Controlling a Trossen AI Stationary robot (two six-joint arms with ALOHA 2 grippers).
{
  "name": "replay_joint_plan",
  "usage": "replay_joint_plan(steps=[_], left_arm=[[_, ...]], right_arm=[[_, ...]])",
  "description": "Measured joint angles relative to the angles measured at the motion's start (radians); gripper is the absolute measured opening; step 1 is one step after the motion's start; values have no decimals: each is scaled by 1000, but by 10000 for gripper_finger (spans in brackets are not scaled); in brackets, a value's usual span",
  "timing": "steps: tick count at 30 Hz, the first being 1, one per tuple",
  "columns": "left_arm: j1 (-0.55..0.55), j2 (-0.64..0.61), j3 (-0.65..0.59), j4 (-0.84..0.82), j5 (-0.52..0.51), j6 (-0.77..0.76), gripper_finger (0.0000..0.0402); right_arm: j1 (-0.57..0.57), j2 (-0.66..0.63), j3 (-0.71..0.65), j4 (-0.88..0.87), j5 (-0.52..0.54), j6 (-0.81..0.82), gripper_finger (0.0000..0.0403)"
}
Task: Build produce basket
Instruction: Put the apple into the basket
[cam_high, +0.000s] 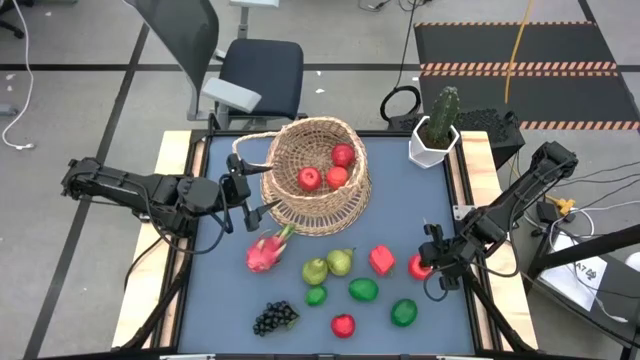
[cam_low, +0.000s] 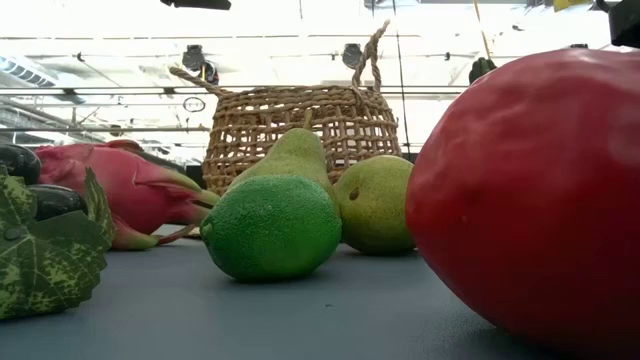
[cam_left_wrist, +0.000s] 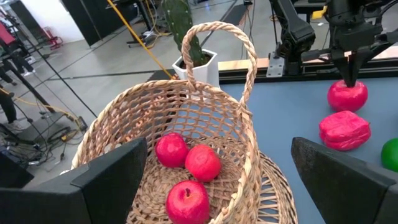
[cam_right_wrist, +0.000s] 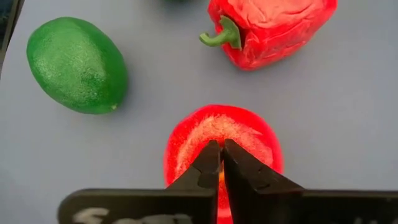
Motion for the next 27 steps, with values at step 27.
replay_joint_plan(steps=[27], left_arm=[[0,0,0,5,0,1,399]], right_arm=[[-206,126,408,19,220,-113,0]])
